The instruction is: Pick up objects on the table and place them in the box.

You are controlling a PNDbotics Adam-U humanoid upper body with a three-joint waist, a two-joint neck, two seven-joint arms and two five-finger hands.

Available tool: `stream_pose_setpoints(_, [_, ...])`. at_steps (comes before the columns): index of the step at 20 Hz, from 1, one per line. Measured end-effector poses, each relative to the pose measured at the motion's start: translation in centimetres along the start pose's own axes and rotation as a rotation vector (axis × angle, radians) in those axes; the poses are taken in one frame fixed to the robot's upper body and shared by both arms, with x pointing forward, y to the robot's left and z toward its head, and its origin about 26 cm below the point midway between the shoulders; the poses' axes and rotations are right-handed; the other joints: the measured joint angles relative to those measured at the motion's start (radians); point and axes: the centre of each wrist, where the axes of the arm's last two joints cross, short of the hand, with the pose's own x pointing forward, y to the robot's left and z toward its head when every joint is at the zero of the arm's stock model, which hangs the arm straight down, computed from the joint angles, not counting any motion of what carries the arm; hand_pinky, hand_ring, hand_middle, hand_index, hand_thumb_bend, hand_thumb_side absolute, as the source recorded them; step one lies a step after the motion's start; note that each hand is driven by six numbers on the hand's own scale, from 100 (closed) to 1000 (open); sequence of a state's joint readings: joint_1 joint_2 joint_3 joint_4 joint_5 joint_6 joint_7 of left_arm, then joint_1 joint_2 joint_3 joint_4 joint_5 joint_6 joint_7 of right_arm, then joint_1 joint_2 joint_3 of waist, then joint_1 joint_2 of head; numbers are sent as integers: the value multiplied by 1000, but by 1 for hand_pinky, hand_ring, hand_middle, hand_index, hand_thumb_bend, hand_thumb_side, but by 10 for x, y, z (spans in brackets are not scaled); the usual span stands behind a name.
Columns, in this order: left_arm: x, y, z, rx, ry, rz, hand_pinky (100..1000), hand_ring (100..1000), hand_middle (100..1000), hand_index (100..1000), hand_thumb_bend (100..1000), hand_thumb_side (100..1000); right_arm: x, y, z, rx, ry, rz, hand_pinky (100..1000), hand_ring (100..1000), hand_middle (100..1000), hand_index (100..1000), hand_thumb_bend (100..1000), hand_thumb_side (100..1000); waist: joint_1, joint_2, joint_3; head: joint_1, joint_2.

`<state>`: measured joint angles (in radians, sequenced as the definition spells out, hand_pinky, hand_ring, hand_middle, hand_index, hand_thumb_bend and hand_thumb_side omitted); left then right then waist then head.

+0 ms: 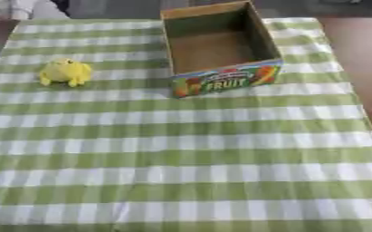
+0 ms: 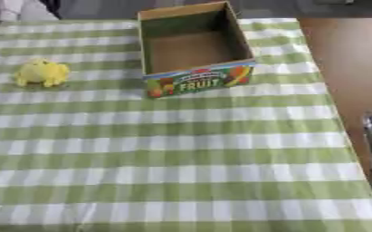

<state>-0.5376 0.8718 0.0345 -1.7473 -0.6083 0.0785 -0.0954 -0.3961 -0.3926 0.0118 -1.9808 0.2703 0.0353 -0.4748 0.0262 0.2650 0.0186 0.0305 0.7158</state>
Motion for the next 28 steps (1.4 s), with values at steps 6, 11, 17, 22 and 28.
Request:
stream_pose_setpoints(6, [-5,3,-19,-83,-41,-107,815,848,816,951,404,784,0,-1,-1,24,-5,12,786,858,657,871,100,943,-4,13,-2,15,-16])
stream_pose_setpoints(11, [-14,-2,-37,-180,-61,-186,818,857,822,949,526,854,0,-1,-1,29,-3,15,787,858,656,871,100,944,-7,18,-7,13,-23])
stream_pose_setpoints(17, [-18,-14,-52,-298,-65,-252,821,862,825,954,599,893,1,0,-1,33,-3,14,787,858,655,870,100,943,-7,20,-13,-9,-31])
stream_pose_setpoints(22, [-16,-24,-62,-370,-64,-301,827,878,840,969,643,863,1,1,-1,35,-5,12,788,858,653,870,100,942,-7,26,-17,-15,-33])
stream_pose_setpoints(28, [-23,-40,-66,-504,-57,-369,853,914,872,1000,728,786,2,1,-1,37,-5,12,788,858,651,869,100,942,-7,33,-18,-17,-36])
